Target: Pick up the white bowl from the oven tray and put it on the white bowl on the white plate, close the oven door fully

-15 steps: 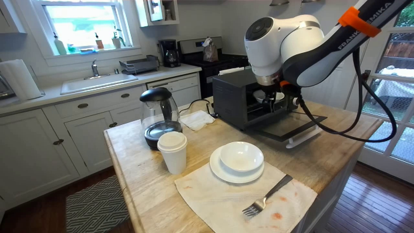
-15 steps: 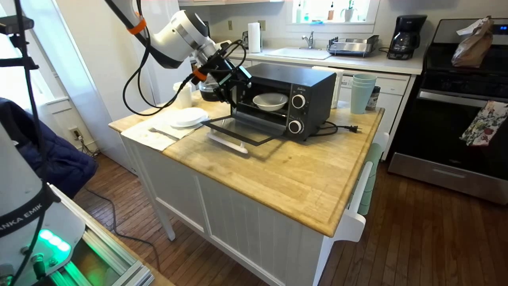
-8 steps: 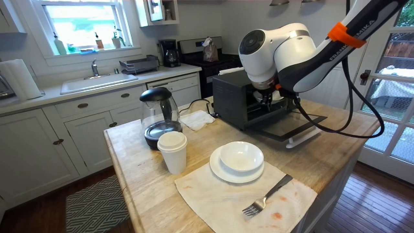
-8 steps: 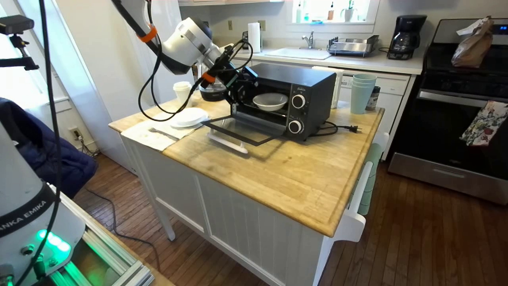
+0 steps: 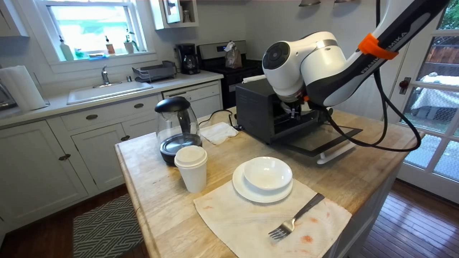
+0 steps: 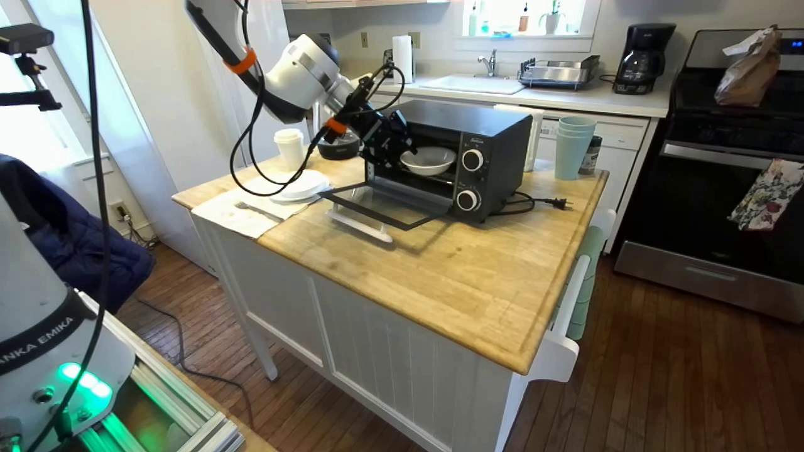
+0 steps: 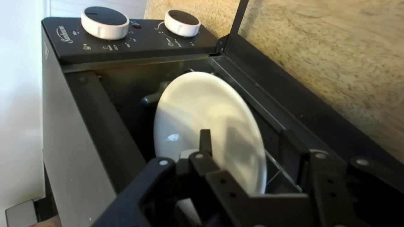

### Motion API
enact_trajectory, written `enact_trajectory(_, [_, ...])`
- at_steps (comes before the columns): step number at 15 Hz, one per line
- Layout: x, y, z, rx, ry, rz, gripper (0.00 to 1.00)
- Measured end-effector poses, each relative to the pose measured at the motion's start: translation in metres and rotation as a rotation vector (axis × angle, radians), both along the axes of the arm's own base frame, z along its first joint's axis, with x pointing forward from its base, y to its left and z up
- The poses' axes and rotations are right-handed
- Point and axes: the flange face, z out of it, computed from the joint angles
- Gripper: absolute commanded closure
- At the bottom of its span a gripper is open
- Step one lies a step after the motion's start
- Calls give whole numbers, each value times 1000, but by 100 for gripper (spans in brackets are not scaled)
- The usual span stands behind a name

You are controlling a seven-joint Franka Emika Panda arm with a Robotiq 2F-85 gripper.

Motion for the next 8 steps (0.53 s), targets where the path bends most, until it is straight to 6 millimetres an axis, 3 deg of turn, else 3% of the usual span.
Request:
enact_trajectory(2, [1,0,-1,-9,-1,8,53])
enact_trajectory(6, [2,0,-4,-23,-9,14,41])
enact_trajectory(8, [1,0,-6,-28,-7,19,42])
